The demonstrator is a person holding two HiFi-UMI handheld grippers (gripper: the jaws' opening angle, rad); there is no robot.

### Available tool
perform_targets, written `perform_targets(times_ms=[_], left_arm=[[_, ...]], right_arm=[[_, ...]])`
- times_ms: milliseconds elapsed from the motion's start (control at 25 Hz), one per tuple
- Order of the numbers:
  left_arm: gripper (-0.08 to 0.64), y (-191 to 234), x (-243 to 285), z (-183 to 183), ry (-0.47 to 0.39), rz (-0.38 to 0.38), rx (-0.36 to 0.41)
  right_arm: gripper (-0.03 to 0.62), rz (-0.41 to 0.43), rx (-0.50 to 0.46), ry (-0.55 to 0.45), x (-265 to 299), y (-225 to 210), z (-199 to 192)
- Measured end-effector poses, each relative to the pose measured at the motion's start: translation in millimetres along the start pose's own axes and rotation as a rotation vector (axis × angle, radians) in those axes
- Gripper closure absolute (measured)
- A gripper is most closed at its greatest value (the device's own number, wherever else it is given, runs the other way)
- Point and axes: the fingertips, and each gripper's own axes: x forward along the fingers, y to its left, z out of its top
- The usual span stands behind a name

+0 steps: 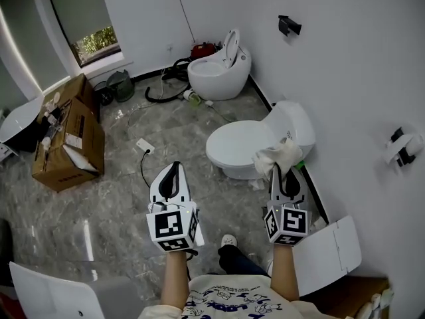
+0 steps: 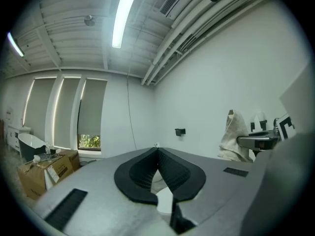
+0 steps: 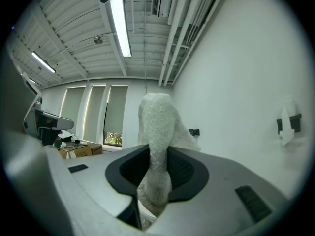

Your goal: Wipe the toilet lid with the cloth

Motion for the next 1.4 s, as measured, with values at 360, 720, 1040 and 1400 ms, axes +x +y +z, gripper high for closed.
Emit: perform_targets(times_ms=[360, 720, 1040, 1400], left_arm=[[0.557, -6.7, 105.4, 2.0, -0.003, 0.0, -0.009], [0.557, 12.7, 188.5, -19.2, 0.052, 0.007, -0.018], [0.557, 29.7, 304.7, -31.1, 0.063, -0.033, -0.025], [0.557, 59.0, 459.9, -25.2, 0.082, -0.106, -0.025]], right_arm=[[0.5, 0.019, -0.008, 0.0, 106.4, -31.6, 2.6], [0.5, 0.014, 0.004, 0.046, 191.7, -42.4, -15.9], [0.5, -0.028, 0.003, 0.067, 296.9, -57.2, -32.0], [0.5, -0.09, 0.003, 0.1, 434.5, -66.5, -37.0]])
